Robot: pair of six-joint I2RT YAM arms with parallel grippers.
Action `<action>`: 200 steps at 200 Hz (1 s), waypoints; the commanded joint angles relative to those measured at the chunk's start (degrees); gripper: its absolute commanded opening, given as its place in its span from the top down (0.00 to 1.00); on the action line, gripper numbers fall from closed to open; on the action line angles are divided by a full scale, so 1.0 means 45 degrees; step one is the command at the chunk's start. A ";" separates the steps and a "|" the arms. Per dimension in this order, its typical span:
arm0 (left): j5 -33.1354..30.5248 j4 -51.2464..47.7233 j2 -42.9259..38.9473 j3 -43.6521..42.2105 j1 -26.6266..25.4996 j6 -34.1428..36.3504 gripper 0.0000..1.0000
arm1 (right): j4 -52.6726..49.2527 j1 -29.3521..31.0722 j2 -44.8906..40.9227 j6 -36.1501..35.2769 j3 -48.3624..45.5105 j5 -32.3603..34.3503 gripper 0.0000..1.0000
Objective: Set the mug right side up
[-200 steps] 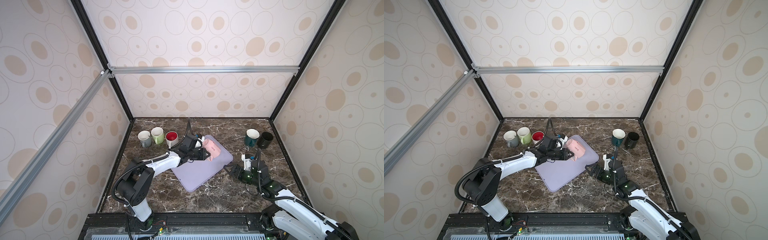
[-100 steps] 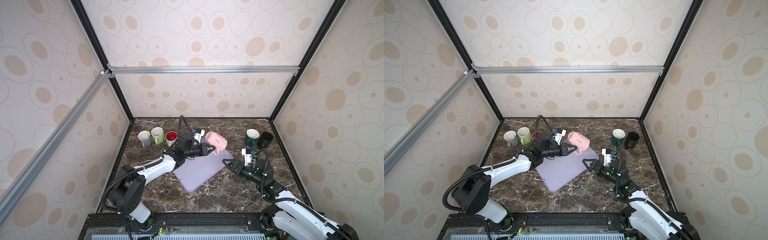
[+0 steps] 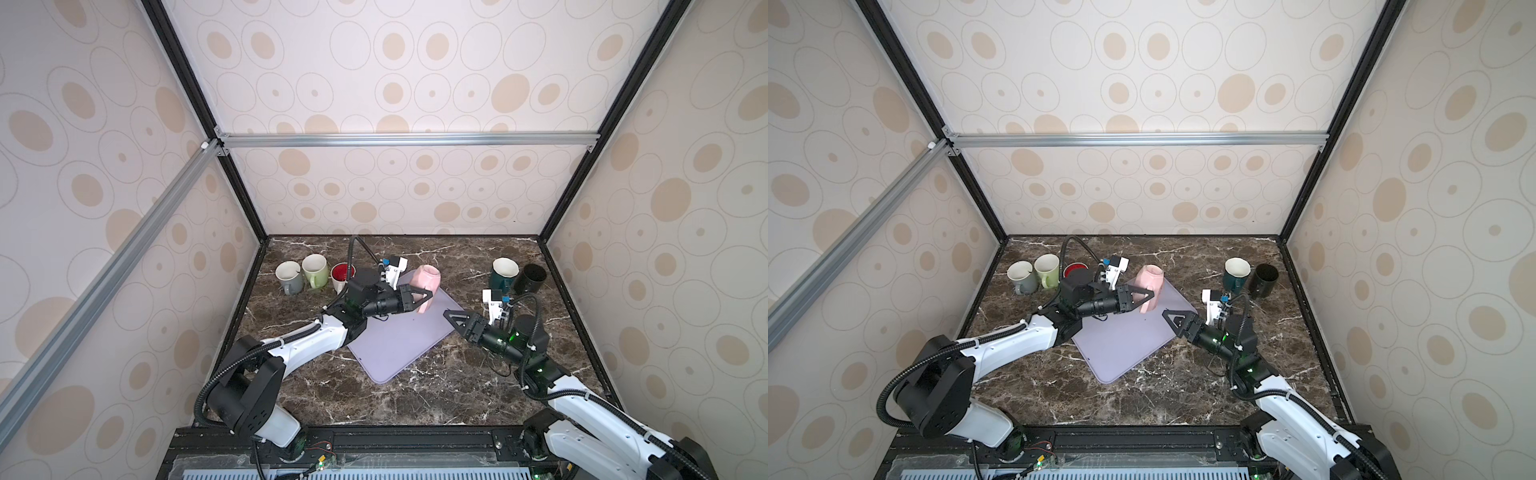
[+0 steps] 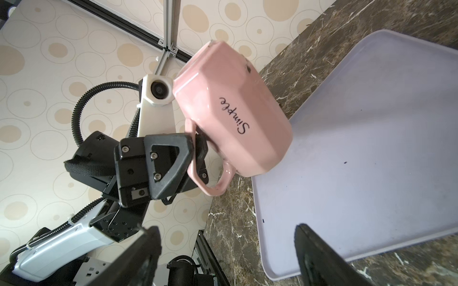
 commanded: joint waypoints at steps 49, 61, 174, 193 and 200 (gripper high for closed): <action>-0.0170 0.1321 -0.0562 0.0813 0.0039 0.0169 1.00 | 0.0184 0.0086 -0.0090 0.0058 0.0483 -0.0114 0.13; -0.0467 0.1368 -0.0499 0.1057 0.0056 -0.0060 1.00 | 0.0435 0.0087 0.0084 0.0091 0.0476 -0.0084 0.13; -0.3986 0.5043 -0.1169 0.0756 0.0279 -0.2753 1.00 | 0.4740 0.0641 0.3639 0.0393 0.2066 0.0686 0.16; -0.4132 0.5383 -0.1252 0.0683 0.0340 -0.2992 1.00 | 0.5482 0.0883 0.4477 0.0388 0.2400 0.1007 0.17; -0.4145 0.5596 -0.1269 0.0656 0.0394 -0.3121 1.00 | 0.5900 0.0963 0.4791 0.0404 0.2495 0.1057 0.18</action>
